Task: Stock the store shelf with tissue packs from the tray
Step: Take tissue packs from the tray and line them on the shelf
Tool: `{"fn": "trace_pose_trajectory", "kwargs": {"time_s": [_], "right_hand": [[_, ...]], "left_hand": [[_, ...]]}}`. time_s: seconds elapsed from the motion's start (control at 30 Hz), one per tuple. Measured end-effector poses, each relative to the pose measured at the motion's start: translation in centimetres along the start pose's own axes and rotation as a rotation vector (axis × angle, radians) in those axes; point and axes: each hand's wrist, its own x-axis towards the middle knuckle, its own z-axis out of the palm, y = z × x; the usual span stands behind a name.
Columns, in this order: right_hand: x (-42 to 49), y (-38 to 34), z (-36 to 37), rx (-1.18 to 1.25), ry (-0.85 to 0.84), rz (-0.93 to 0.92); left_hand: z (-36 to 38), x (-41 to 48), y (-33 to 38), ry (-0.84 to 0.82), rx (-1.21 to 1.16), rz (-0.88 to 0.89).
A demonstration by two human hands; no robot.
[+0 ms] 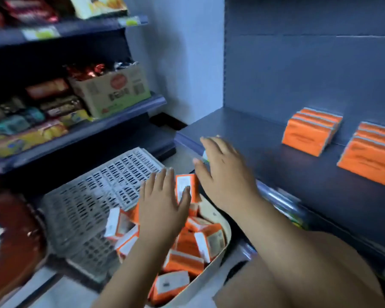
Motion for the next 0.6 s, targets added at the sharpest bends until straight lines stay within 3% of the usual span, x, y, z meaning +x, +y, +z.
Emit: {"fn": "trace_pose_trajectory", "kwargs": {"time_s": [0.1,0.27,0.4,0.6], "right_hand": [[-1.1,-2.8,4.5,-0.022,-0.133,-0.054],[-5.2,-4.0,10.9,-0.035,-0.409,0.043],[-7.3,-4.3,13.3,-0.07,-0.583,0.118],[-6.8,-5.4,15.2,-0.033,-0.703,0.186]], "left_hand": [[-1.5,-2.7,-6.1,-0.037,0.087,-0.085],[-1.8,-6.4,-12.2,-0.093,0.152,-0.223],[-0.5,-8.0,-14.1,-0.179,0.055,-0.31],[0.7,-8.3,-15.6,-0.203,-0.196,-0.512]]}}
